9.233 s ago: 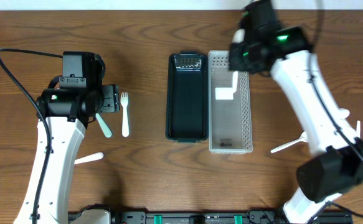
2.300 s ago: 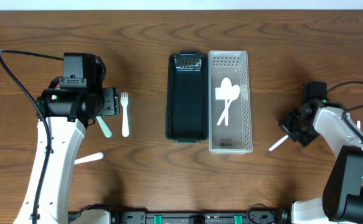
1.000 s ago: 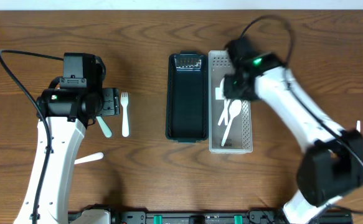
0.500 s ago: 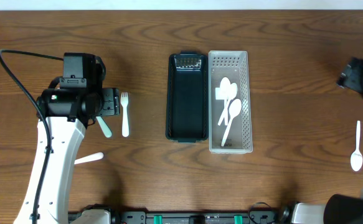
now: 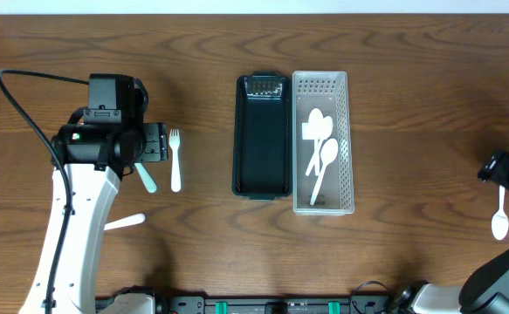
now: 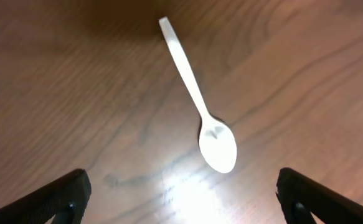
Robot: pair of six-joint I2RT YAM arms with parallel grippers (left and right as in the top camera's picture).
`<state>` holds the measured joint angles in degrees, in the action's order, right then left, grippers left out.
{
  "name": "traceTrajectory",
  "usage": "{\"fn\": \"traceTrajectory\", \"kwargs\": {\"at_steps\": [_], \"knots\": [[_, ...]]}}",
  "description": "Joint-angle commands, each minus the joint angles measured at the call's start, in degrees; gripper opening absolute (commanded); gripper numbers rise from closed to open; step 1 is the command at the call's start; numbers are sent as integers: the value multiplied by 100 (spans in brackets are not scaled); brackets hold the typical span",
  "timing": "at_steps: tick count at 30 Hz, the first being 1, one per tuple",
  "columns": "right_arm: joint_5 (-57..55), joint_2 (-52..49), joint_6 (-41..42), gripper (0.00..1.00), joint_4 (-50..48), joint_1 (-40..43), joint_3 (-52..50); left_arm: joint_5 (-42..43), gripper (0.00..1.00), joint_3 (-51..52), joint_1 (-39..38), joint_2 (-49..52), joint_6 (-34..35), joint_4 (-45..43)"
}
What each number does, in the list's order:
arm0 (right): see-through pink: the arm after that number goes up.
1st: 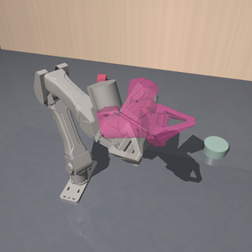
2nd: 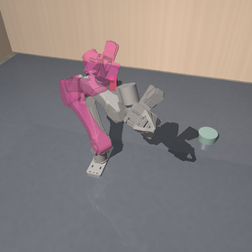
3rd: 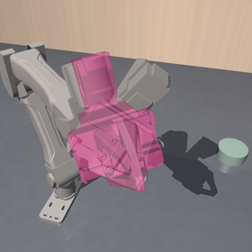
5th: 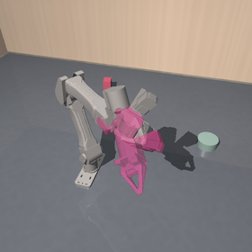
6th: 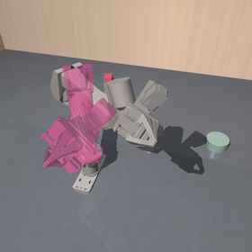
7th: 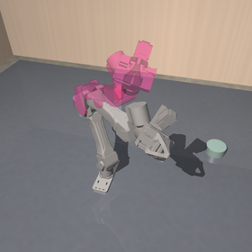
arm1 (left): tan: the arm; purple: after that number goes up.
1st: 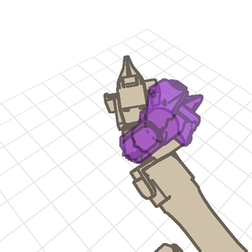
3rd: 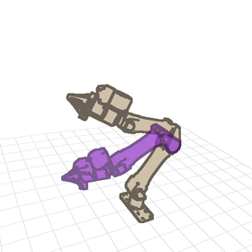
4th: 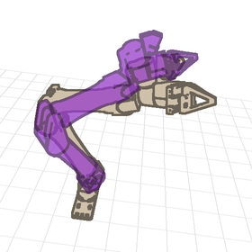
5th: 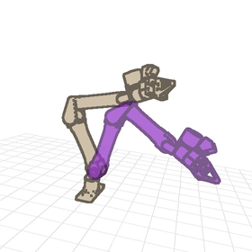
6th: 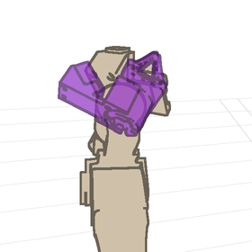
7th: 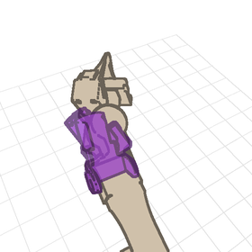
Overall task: Pack container
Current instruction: 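Reach the right gripper to the far-right spoon and grasp it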
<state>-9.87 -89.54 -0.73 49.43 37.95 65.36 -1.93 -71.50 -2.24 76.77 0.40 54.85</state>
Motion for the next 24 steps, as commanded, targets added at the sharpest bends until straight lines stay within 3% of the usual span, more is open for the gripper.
{"fn": "traceTrajectory", "kwargs": {"at_steps": [1, 11, 24], "knots": [[212, -96, -278, 98, -275, 232, -251, -66, 74, -103, 31, 39, 35, 4], [431, -911, -282, 95, -540, 715, -273, -66, 74, -98, 31, 39, 35, 17], [623, -1731, -428, 93, -1104, 721, -275, -68, 74, -98, 31, 39, 35, 15]]}}
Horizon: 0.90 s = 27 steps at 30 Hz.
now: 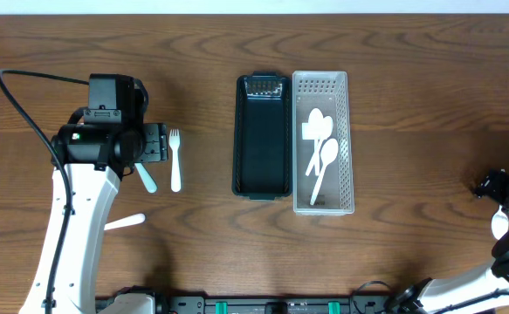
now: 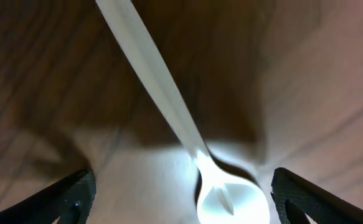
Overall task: Pack container
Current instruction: 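Reach the right gripper to the far-right spoon and grasp it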
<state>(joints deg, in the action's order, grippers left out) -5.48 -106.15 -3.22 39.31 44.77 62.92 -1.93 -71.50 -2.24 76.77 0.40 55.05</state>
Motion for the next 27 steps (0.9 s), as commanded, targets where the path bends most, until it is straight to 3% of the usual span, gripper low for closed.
{"fn": "traceTrajectory", "kwargs": {"at_steps": [1, 17, 27], "knots": [[284, -81, -256, 93, -151, 39, -31, -68, 74, -98, 31, 39, 35, -4], [476, -289, -326, 86, -452, 42, -269, -68, 74, -98, 31, 39, 35, -2], [616, -286, 208, 42, -483, 42, -275, -68, 74, -98, 31, 39, 33, -2]]}}
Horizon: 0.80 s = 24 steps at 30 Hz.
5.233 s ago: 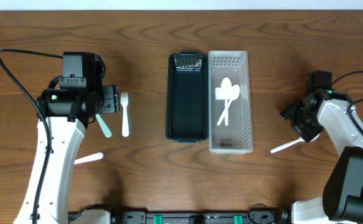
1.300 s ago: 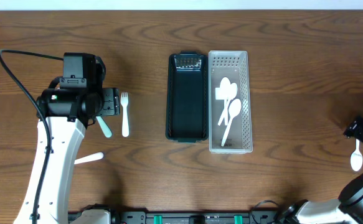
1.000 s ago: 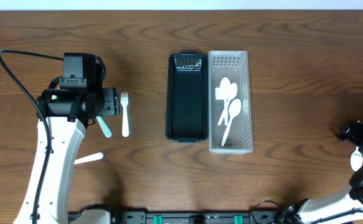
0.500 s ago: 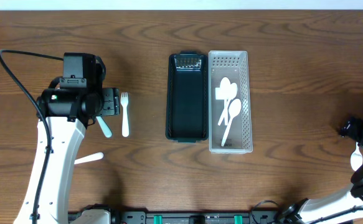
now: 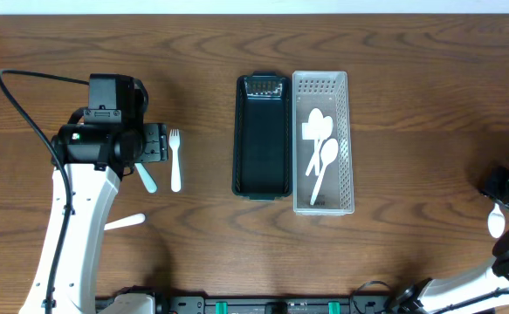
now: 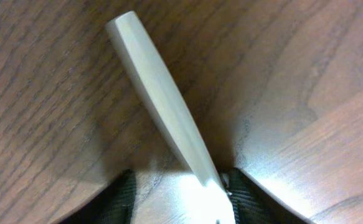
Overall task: Pack container
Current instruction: 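Reach the right gripper to the far-right spoon and grasp it, then place the spoon into the white tray and lift the right arm away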
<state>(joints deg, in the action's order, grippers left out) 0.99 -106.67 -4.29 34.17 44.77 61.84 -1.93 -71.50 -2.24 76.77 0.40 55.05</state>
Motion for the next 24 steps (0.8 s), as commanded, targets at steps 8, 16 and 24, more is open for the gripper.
{"fn": "traceTrajectory", "kwargs": {"at_steps": [8, 16, 24], "knots": [[48, -234, 754, 4, 79, 9, -168, -68, 74, -98, 31, 39, 33, -2], [452, -219, 780, 1, 155, -258, -125, -68, 74, -98, 31, 39, 35, 0], [695, 146, 1113, 1, 767, -1217, 509, -66, 74, -98, 31, 39, 35, 0]]}}
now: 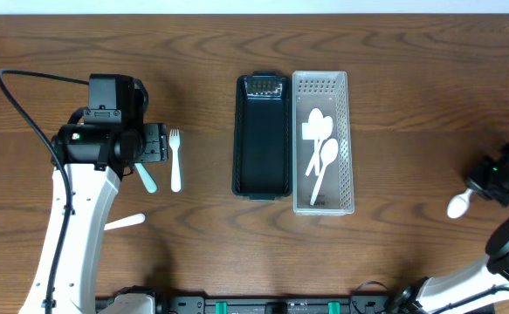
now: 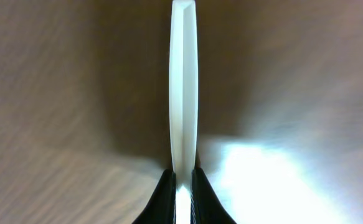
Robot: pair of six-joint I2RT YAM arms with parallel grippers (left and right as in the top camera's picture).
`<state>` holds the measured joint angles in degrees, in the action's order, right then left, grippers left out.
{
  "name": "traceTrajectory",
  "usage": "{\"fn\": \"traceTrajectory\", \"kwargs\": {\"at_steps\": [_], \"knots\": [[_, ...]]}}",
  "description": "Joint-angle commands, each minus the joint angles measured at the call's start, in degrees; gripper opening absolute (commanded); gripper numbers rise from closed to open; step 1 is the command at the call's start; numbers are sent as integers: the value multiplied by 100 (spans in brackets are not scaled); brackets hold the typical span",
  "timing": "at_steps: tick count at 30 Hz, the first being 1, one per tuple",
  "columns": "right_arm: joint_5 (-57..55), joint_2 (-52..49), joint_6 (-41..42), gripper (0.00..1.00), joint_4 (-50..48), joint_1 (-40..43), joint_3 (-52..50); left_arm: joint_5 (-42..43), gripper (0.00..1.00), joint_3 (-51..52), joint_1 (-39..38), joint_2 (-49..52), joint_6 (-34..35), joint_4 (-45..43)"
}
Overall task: Pack container
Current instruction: 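Place the spoon into the white tray and lift the right arm away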
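My right gripper [image 1: 491, 184] is shut on a white plastic spoon [image 1: 457, 206] near the table's right edge. The spoon's bowl sticks out to the lower left of the gripper. In the right wrist view the spoon [image 2: 183, 93] is edge-on, its handle pinched between the black fingertips of the right gripper [image 2: 183, 178], with blurred wood below. A black container [image 1: 262, 135] and a white perforated basket [image 1: 346, 139] stand side by side mid-table, and the basket holds several white spoons [image 1: 320, 144]. My left gripper [image 1: 155, 143] hovers at the left beside a white fork [image 1: 175, 160].
A pale utensil [image 1: 145, 177] lies partly under the left gripper, and another white one [image 1: 125, 222] lies nearer the front by the left arm. A black cable [image 1: 23, 105] loops at the far left.
My right gripper's jaws were closing round the spoon's neck as it lay flat on the table. Now they are pinched on it, and the spoon is turned edge-on and further left.
My right gripper first hung open above the spoon lying at the right edge. It then stood low with its fingers on either side of the spoon, then close against its neck. Now it holds the spoon, shifted left. The left arm has stayed still.
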<state>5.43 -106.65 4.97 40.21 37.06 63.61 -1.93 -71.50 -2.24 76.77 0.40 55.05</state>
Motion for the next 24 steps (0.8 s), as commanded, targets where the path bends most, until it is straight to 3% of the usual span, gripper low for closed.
{"fn": "traceTrajectory", "kwargs": {"at_steps": [1, 13, 24], "knots": [[247, 195, 184, 1, 339, -658, 507, -68, 74, -98, 31, 39, 35, -2], [256, 463, 752, 1, 1937, -3622, 2741, -66, 74, -98, 31, 39, 35, 28], [-374, 98, 1335, 1, 1718, -5617, 2769, -66, 74, -98, 31, 39, 35, 44]]}}
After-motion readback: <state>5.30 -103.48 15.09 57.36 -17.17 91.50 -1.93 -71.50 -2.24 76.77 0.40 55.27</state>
